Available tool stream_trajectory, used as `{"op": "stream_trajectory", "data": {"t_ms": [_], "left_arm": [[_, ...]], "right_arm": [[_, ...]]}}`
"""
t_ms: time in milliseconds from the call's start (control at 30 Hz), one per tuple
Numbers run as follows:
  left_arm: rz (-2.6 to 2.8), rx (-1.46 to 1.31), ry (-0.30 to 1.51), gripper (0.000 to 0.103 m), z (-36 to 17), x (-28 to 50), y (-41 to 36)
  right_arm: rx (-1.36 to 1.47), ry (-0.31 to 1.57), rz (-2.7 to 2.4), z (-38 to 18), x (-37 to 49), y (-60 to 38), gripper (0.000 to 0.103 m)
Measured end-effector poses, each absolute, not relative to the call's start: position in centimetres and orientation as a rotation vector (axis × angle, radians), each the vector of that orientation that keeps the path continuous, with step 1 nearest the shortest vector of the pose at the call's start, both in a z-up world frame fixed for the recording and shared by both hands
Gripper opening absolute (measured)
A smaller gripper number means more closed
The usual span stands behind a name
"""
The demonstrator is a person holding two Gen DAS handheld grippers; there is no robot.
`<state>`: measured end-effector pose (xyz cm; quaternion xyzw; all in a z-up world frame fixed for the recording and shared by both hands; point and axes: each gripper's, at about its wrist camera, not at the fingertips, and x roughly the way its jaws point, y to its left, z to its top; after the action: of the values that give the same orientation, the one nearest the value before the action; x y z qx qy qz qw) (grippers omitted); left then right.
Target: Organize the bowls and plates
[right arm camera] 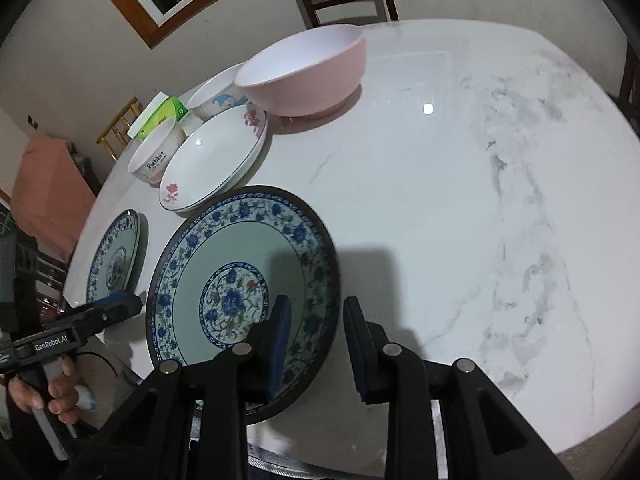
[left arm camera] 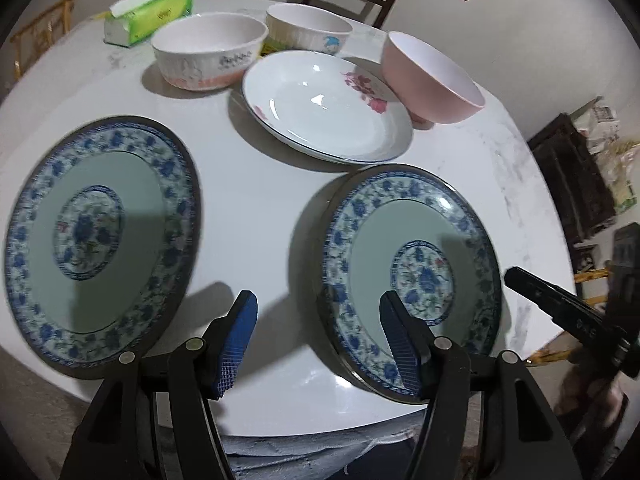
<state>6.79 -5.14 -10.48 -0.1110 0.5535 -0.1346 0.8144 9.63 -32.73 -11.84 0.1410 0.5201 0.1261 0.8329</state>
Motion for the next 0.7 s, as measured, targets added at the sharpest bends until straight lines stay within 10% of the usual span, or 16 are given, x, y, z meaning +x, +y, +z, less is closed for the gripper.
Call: {"op": "stream_trajectory", "data": {"t_ms": [700], "left_arm": [[-0.385, -0.286, 1.225, 0.046, -12.8, 8.9, -5.7]], "right_arm": [[0.393, 1.149, 0.423, -15.0, 12.2, -33.7, 0.027]]}}
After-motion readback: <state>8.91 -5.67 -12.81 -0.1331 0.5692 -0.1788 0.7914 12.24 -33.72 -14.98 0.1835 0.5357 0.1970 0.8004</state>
